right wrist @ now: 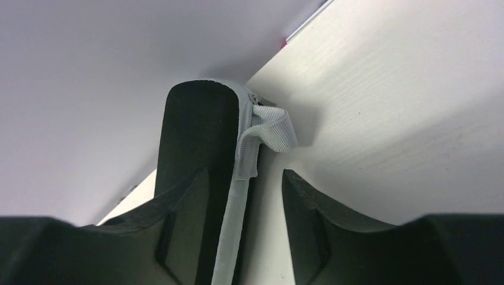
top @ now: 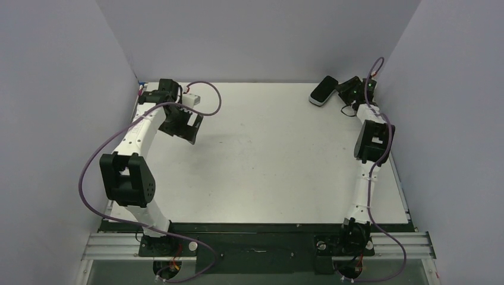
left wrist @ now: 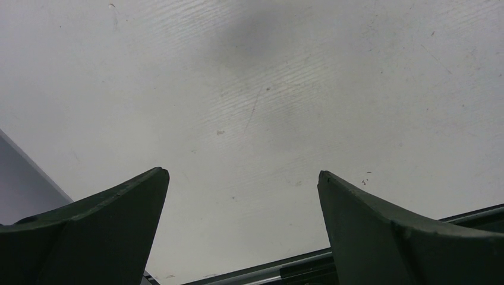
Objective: Open the umbrella
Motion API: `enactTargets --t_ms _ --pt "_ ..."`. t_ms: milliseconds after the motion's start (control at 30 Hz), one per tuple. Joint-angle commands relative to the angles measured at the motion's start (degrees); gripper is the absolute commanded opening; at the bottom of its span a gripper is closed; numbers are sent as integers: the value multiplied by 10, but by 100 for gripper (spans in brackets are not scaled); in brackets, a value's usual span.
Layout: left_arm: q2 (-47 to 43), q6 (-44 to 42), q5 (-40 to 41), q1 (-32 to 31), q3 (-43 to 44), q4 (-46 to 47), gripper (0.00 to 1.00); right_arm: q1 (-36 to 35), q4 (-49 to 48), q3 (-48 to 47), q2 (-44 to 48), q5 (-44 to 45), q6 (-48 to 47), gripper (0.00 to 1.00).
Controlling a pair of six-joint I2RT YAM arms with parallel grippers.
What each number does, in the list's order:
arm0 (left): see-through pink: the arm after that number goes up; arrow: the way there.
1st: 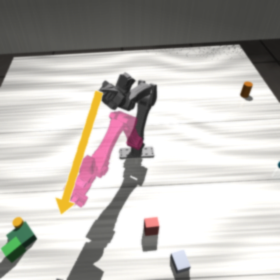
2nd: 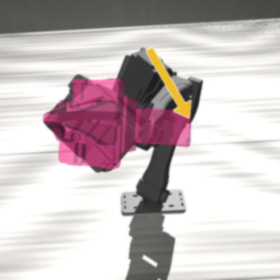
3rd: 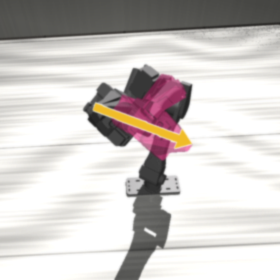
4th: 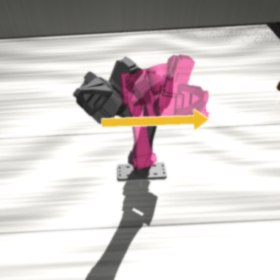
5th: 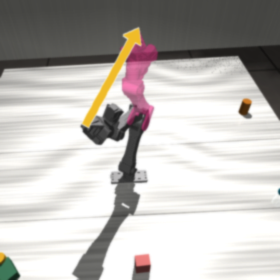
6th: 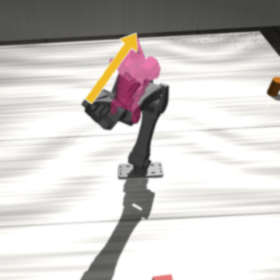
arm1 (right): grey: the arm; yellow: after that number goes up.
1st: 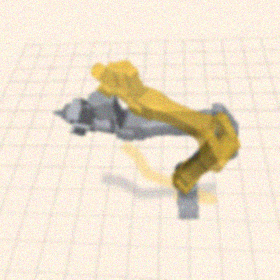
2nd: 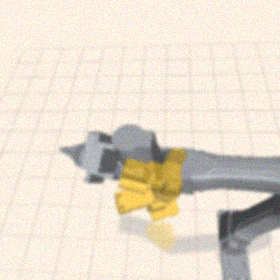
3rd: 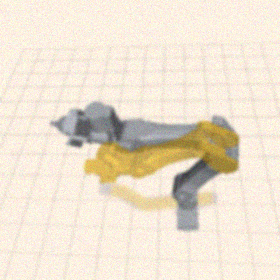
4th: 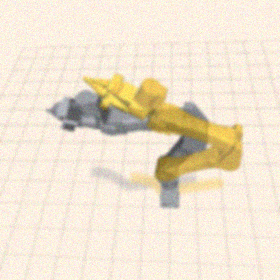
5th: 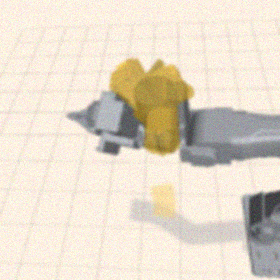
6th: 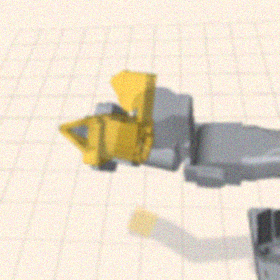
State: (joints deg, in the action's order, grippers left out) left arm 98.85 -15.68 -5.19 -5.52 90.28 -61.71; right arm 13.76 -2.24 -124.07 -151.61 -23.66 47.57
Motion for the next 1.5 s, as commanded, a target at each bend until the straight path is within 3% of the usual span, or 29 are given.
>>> enactTargets --t_ms 0,167,267,367,500,600,767,933,1233,1467 --pt "11 -19 -33 3 47 -45 97 6 -111 9 -4 -35 47 48" --pt "35 -30 -44 3 71 -67 97 2 -176 4 -13 -88 54 71" --pt "47 -32 -45 3 87 -71 97 -10 -197 13 -10 -107 54 78" --pt "57 -28 -47 3 98 -72 97 -24 -150 7 -14 -75 61 84" --pt "60 -15 -40 2 102 -69 97 -45 -33 -20 -18 22 63 83" --pt "54 -6 -28 2 100 -63 97 -59 14 -18 -12 79 67 80" --pt "44 -3 -12 2 85 -54 97 -90 71 -29 -16 99 72 70" --pt "31 -1 -5 2 73 -47 97 -110 109 -28 -10 94 46 49" --pt "1 19 -28 3 38 -21 97 -142 156 -4 21 -46 -70 30" --pt "-32 53 -73 2 -44 54 97 -191 240 120 98 -130 -178 29"
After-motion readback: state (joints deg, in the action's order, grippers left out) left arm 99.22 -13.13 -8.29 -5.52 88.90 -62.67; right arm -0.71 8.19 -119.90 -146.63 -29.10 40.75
